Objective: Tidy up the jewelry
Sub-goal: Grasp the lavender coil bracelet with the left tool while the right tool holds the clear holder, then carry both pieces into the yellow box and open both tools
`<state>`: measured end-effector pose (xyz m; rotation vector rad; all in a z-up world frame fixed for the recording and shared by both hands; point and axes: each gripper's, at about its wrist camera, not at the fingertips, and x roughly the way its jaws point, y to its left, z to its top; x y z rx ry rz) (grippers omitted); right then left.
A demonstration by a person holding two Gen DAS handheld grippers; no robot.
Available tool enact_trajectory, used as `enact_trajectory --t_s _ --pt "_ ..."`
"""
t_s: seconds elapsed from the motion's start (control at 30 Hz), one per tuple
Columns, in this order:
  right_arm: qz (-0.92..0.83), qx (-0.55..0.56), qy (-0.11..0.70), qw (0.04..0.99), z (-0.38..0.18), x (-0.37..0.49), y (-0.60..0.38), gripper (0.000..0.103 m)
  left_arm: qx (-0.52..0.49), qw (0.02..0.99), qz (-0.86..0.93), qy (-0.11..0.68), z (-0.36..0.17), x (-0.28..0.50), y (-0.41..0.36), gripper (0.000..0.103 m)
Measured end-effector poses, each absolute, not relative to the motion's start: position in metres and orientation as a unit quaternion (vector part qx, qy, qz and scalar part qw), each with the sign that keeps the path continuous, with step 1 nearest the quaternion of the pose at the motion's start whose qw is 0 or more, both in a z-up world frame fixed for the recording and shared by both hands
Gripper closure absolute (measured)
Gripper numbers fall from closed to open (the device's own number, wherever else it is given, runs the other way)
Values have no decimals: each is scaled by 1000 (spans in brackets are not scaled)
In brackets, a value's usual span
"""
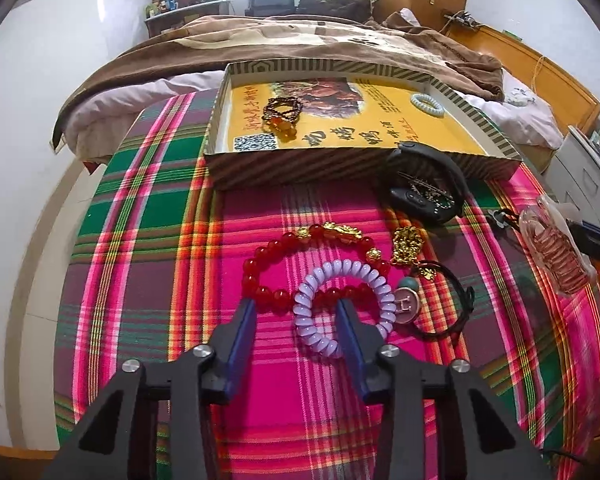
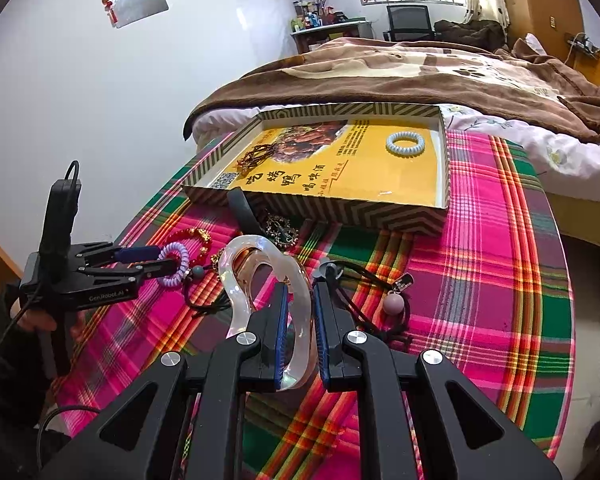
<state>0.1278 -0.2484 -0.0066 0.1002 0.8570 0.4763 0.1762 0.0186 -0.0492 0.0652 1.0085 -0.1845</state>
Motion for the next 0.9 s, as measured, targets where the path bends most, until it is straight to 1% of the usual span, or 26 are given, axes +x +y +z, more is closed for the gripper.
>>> enact_trajectory --t_s 0.03,0.1,0.13,0.37,0.7,0.9 --pt "228 49 411 881 -7 128 -249 90 30 871 -84 483 -49 176 20 70" --pt "226 53 410 882 -8 127 -250 90 20 872 -83 481 -48 175 23 90" --pt "225 54 409 882 -8 127 -251 90 14 872 -85 482 -49 175 25 92" --pt "219 65 405 886 -6 123 -256 90 -13 878 -94 470 -42 169 29 94" --pt "209 75 391 893 5 118 -262 90 -19 897 -105 430 -3 159 32 94" --pt "195 71 375 903 22 122 -265 90 -21 902 -111 417 16 166 31 94"
